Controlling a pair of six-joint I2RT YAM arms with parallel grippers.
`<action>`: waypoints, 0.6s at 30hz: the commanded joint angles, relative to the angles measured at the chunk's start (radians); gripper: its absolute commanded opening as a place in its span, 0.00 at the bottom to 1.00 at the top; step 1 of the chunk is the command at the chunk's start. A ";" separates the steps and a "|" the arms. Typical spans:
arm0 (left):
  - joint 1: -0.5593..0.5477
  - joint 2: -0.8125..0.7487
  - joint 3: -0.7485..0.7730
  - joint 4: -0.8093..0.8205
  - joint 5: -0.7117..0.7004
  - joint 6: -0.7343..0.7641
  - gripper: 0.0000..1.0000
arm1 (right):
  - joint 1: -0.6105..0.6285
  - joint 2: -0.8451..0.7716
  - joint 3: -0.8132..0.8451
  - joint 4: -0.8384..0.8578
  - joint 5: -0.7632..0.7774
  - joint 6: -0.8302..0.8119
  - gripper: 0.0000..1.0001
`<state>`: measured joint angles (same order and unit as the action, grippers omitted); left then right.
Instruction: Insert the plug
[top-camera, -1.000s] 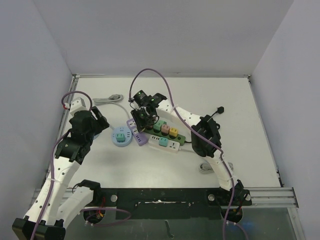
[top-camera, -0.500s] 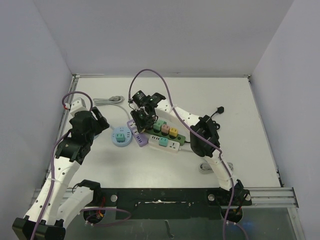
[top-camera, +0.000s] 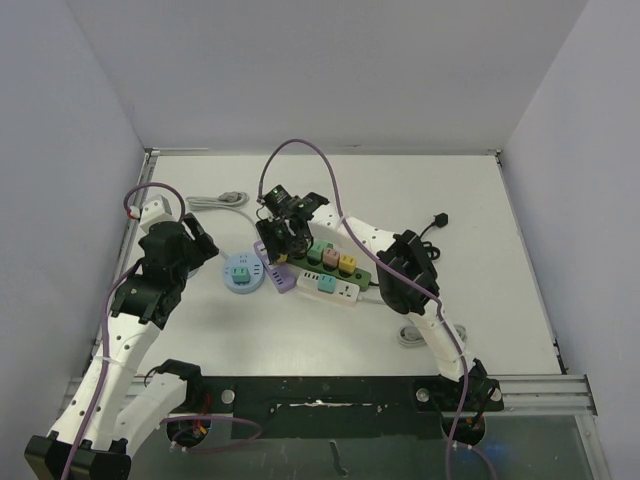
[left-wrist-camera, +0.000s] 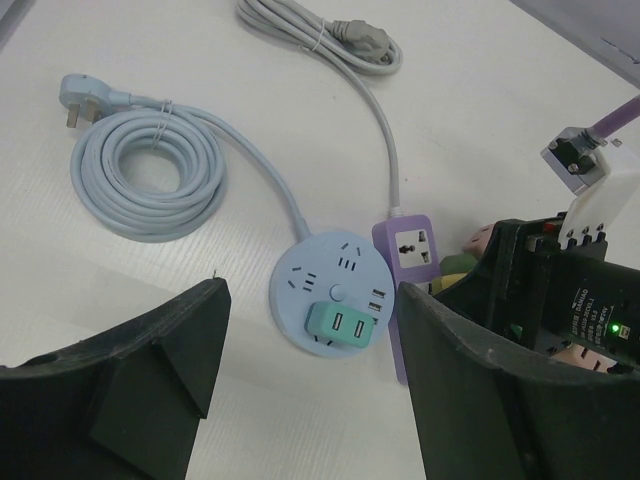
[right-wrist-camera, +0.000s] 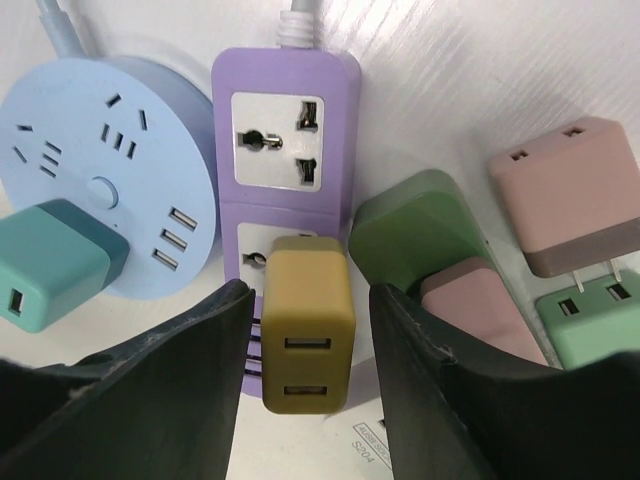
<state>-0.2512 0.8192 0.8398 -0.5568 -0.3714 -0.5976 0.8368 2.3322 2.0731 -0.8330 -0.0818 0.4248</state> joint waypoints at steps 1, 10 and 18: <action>0.007 -0.008 -0.001 0.060 -0.026 0.010 0.65 | -0.009 -0.095 -0.018 0.087 0.037 0.027 0.51; 0.007 -0.005 -0.005 0.066 -0.026 0.013 0.65 | 0.010 -0.151 -0.075 0.123 0.107 0.029 0.52; 0.008 -0.002 -0.005 0.067 -0.023 0.012 0.65 | 0.026 -0.134 -0.071 0.098 0.131 0.027 0.42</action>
<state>-0.2512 0.8196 0.8291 -0.5488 -0.3824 -0.5934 0.8528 2.2452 1.9987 -0.7479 0.0170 0.4530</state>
